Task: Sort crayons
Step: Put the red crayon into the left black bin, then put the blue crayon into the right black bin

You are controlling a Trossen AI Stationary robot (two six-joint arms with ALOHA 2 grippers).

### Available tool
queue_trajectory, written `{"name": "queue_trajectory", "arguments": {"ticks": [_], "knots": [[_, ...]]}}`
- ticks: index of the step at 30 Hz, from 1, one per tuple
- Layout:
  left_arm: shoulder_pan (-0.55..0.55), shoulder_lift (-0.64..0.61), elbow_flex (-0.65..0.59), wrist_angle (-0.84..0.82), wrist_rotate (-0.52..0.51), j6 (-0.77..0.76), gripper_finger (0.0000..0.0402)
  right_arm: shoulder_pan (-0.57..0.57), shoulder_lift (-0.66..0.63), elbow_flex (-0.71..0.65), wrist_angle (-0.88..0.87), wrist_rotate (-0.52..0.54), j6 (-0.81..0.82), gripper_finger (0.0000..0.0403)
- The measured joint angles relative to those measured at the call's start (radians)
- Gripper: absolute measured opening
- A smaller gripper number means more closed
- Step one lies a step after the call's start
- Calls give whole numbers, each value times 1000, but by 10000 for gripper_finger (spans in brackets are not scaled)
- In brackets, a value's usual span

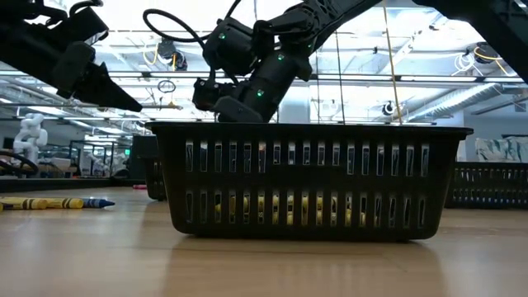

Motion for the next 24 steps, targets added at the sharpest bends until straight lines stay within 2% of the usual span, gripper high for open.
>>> {"name": "queue_trajectory", "arguments": {"ticks": [9,14,17,24], "knots": [[0,0,1,0,0,0,2,0,-3,0,36,0,28,92],[0,0,1,0,0,0,2,6,-56,-1,100,9,46,96],[-4,0,1,-1,0,-1,2,32,-100,-9,136,93,40,84],[-57,0,1,-2,0,-4,2,143,-227,-162,138,408,102,44]]}}
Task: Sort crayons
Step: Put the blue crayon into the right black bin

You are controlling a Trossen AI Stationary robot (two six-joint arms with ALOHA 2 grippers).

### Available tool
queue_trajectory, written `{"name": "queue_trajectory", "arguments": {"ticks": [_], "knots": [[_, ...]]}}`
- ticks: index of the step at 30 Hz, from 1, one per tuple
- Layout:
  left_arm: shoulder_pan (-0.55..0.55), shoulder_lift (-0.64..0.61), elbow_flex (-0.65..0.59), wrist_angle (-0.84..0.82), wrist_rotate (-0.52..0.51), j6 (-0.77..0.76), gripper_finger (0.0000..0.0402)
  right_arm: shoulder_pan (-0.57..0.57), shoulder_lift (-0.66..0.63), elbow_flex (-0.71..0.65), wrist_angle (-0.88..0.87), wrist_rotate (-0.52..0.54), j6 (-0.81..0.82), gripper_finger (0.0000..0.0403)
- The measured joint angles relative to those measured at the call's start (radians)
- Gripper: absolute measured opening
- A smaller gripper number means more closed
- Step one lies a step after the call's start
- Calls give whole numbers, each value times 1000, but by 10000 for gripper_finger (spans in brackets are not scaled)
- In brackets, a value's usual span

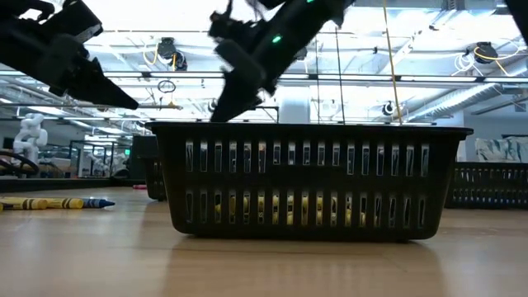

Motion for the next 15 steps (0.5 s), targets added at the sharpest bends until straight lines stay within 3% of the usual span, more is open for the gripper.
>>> {"name": "queue_trajectory", "arguments": {"ticks": [6,15], "knots": [[-24,0,0,2,0,1,2,97,-202,-194,-16,160,171,22],[-24,0,0,36,0,1,2,199,-498,-520,-13,320,418,15]]}}
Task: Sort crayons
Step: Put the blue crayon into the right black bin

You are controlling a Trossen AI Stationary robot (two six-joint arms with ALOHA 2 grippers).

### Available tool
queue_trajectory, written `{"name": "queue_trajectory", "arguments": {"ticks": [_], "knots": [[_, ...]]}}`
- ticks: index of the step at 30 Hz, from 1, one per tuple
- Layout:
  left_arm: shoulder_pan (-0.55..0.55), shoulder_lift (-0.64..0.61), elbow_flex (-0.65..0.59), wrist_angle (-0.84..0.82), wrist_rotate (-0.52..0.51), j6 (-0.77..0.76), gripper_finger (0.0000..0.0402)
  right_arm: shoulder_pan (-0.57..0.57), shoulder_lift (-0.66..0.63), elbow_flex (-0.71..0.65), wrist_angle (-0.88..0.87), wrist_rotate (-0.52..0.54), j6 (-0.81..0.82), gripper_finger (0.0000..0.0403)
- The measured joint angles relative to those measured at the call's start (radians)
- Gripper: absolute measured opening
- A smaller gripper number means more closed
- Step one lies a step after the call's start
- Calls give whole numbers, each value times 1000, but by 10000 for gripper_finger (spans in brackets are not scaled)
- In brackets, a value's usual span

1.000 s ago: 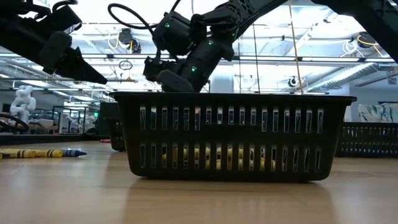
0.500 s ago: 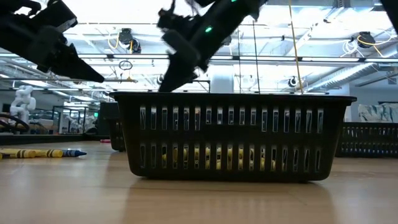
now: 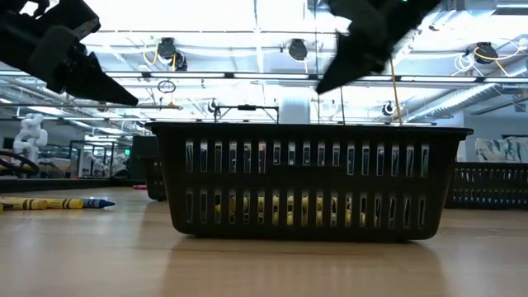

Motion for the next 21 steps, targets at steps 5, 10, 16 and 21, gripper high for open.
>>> {"name": "queue_trajectory", "arguments": {"ticks": [5,10,16,21], "knots": [[0,0,0,66,0,53,2,52,-116,-160,8,80,153,15],[0,0,0,165,0,137,2,106,-167,-244,58,85,222,15],[0,0,0,248,0,201,2,235,-210,-310,60,348,238,15],[0,0,0,255,1,209,2,301,-242,-374,61,394,376,15]]}}
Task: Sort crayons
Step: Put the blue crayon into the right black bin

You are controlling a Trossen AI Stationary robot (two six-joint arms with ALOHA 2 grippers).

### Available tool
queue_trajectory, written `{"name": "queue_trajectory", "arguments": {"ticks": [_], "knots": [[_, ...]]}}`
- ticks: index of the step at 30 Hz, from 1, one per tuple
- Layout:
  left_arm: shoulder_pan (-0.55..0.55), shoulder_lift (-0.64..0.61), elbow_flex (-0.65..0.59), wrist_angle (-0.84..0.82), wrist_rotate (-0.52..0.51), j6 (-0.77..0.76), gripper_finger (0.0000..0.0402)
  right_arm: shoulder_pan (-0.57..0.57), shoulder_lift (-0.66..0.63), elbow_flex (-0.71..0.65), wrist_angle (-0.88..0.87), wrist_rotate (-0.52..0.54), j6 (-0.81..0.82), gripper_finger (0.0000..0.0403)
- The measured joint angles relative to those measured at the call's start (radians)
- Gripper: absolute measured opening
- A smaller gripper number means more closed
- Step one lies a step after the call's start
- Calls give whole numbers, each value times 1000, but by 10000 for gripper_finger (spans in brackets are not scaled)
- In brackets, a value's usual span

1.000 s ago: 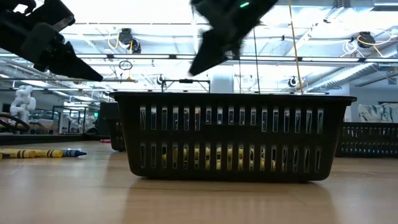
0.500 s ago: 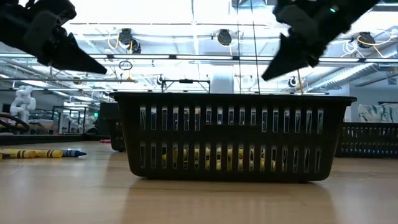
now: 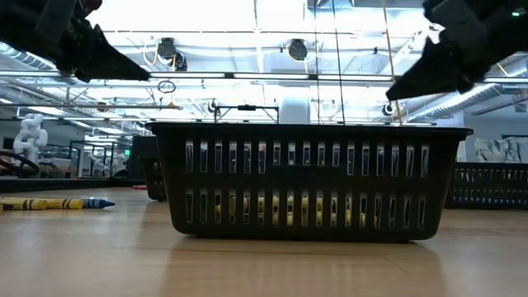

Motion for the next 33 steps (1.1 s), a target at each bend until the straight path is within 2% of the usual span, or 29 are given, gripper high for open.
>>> {"name": "queue_trajectory", "arguments": {"ticks": [3,7,17,19,22,25,28,33], "knots": [[0,0,0,1,1,2,2,26,0,-10,2,-18,57,15],[0,0,0,1,3,2,2,52,0,-10,65,-52,24,15],[0,0,0,1,3,-1,2,117,0,37,405,-74,-432,15],[0,0,0,1,3,-1,2,117,0,43,444,-166,-434,15],[0,0,0,1,3,-1,2,106,1,54,437,-381,-331,15],[1,0,0,1,3,-1,2,94,1,92,329,-554,-148,17],[1,0,0,1,3,-1,2,96,15,176,75,-668,50,17],[1,0,-1,0,3,-1,2,96,110,352,-343,-883,298,17]]}}
